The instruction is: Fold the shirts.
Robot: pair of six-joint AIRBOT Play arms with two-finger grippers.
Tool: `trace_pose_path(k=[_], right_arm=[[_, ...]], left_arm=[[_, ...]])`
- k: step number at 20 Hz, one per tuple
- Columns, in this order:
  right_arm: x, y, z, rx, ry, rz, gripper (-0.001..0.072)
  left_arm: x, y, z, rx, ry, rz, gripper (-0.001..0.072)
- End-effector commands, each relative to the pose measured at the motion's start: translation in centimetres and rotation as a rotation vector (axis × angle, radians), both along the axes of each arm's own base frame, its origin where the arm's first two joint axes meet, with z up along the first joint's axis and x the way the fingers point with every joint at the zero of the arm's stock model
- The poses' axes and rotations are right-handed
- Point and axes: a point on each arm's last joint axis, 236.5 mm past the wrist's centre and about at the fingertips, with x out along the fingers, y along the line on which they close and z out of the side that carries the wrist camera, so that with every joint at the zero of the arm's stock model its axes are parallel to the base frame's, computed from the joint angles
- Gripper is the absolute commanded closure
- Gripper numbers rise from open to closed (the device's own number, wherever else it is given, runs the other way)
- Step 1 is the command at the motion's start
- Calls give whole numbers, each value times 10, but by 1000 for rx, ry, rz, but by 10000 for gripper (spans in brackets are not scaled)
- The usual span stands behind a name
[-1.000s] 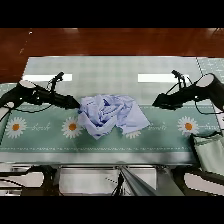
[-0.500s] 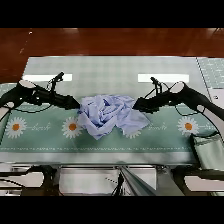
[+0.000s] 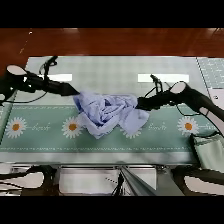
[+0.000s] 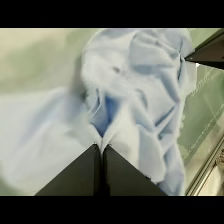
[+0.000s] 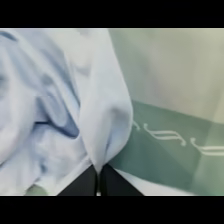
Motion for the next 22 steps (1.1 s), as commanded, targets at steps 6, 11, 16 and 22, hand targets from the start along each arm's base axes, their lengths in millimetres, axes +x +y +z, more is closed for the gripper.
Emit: trace_pose_path(k=[6, 11, 16, 22], right_arm=[[31, -94, 282, 15, -709, -221, 689], [-22, -132, 423, -143, -1020, -280, 689], [-85, -118, 472, -204, -1069, -211, 689], [-122, -128, 402, -303, -731, -142, 689]], left_arm=[[12, 2, 257, 17, -565, 71, 690], [-29, 39, 381, 176, -839, 271, 691], [-84, 87, 457, 360, -1080, 470, 690], [-95, 104, 386, 506, -835, 410, 689]])
